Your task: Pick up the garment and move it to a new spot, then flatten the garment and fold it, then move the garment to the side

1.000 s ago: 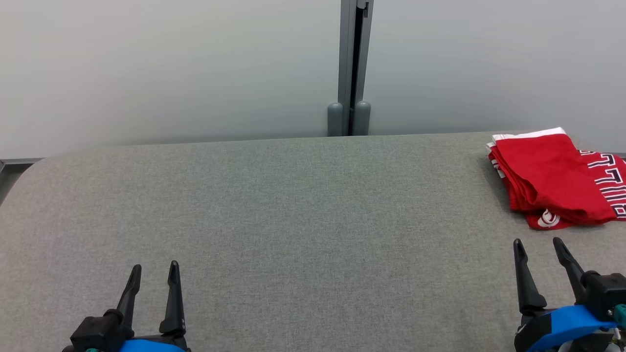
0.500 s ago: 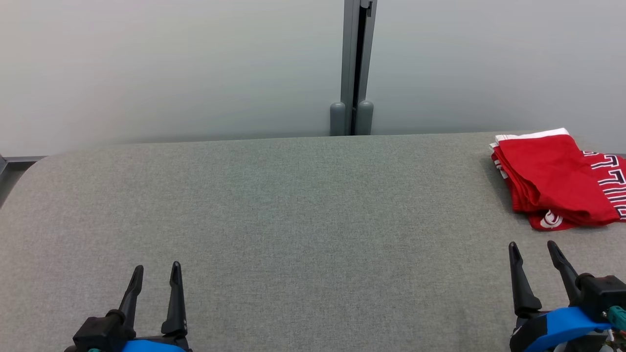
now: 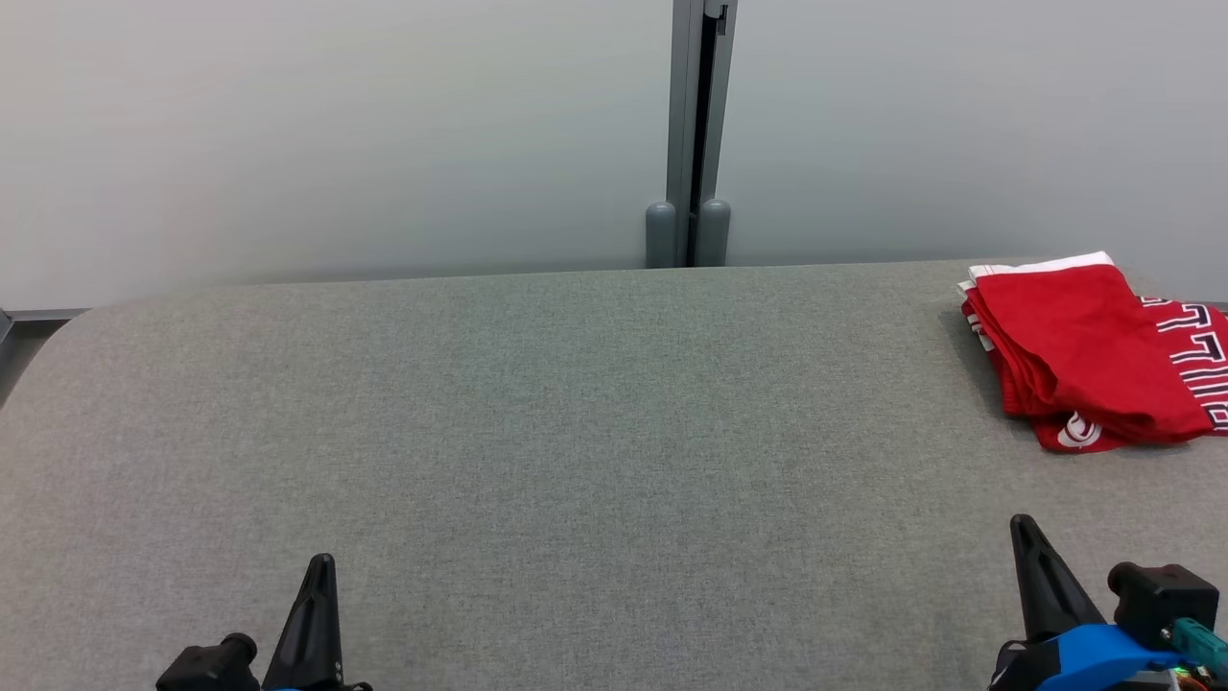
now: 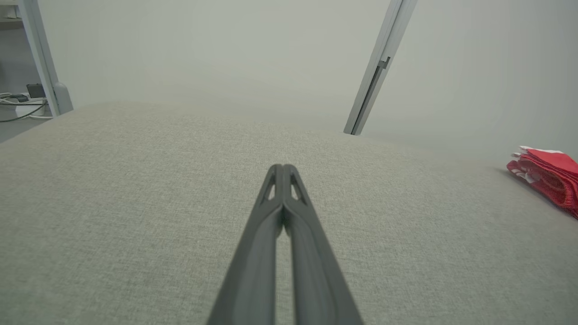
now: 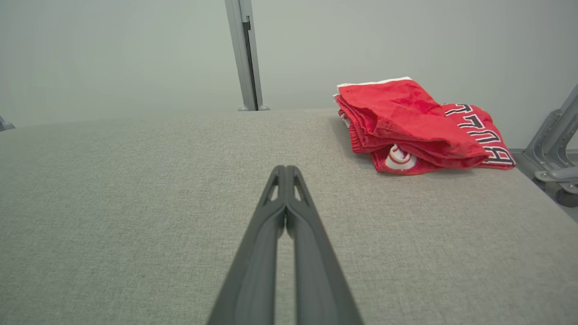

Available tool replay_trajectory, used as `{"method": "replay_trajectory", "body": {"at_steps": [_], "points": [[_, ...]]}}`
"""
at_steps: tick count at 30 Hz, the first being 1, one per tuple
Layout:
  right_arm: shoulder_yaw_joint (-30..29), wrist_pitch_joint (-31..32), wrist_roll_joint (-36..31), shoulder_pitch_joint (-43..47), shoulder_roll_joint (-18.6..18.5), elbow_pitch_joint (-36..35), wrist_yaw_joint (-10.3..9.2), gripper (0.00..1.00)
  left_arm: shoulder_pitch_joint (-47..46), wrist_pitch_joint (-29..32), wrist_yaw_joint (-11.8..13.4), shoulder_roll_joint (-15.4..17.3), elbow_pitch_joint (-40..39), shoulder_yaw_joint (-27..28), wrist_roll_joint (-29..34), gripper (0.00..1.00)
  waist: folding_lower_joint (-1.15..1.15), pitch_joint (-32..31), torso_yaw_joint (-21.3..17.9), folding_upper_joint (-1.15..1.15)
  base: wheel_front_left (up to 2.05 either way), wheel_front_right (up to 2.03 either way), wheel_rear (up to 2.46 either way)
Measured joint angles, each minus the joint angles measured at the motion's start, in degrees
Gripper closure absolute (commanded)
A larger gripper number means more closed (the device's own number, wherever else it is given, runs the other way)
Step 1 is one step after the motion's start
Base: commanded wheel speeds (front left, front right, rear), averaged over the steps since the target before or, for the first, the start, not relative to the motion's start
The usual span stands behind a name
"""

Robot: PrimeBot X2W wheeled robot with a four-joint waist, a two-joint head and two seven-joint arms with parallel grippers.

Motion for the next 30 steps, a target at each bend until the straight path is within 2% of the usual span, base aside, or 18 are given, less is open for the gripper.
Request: {"method": "replay_trajectory", "body": {"at_steps": [17,30], "points": [[0.27,1.97,19.14,-0.64,0.0,0.74,-0.01,1.0,-1.01,4.61,0.0,-0.51,-0.56,2.02,-16.48,1.0,0.0,0.2,-0.04,0.0,0.0,0.0,0.0],[0.48,3.39,31.42,-1.76,-0.01,1.23,-0.01,1.0,-2.66,7.57,0.0,-0.87,-1.3,3.21,-27.11,1.0,0.0,0.35,-0.07,0.0,0.0,0.0,0.0]]}}
